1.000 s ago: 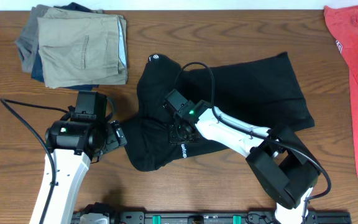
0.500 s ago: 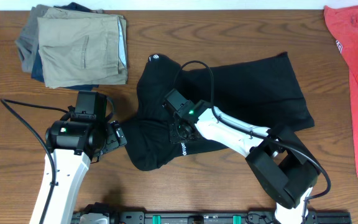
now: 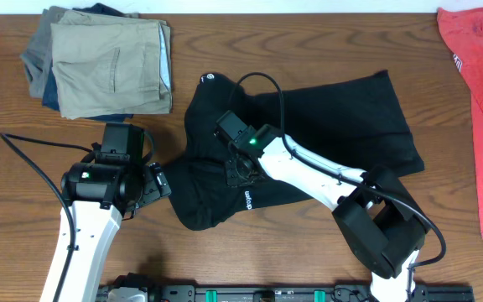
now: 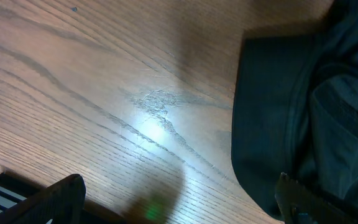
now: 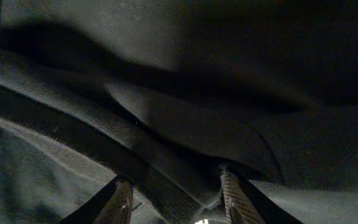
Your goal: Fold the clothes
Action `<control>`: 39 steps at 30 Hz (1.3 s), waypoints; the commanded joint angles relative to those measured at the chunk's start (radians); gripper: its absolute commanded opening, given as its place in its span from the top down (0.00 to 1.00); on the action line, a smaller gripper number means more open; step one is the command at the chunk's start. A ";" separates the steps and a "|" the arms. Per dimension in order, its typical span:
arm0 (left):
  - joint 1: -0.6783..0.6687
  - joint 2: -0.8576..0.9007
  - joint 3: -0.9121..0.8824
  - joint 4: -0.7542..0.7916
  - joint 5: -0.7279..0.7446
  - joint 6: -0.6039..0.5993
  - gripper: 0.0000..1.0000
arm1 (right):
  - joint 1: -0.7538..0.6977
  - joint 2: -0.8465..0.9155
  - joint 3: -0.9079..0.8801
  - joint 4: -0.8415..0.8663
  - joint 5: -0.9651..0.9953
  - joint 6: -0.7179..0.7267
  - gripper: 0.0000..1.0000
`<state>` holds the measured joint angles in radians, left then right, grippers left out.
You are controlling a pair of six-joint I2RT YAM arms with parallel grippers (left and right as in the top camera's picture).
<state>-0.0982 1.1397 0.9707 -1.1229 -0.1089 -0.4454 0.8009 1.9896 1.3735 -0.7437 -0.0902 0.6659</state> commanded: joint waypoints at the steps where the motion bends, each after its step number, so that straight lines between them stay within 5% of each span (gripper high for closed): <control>1: 0.006 -0.001 -0.011 -0.006 -0.015 -0.005 0.02 | -0.004 0.010 0.016 -0.005 0.047 -0.018 0.57; 12: 0.006 -0.001 -0.011 -0.005 -0.015 -0.005 0.02 | -0.003 0.010 0.016 -0.002 0.082 -0.028 0.87; 21: 0.006 -0.001 -0.011 -0.005 -0.014 -0.005 0.02 | -0.042 0.010 0.020 0.043 0.101 -0.027 0.99; 39: 0.005 0.000 -0.011 -0.005 -0.014 -0.005 0.02 | -0.093 0.021 0.020 0.240 0.132 -0.027 0.96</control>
<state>-0.0982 1.1397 0.9707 -1.1225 -0.1093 -0.4454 0.7162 1.9896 1.3739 -0.5179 0.0109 0.6418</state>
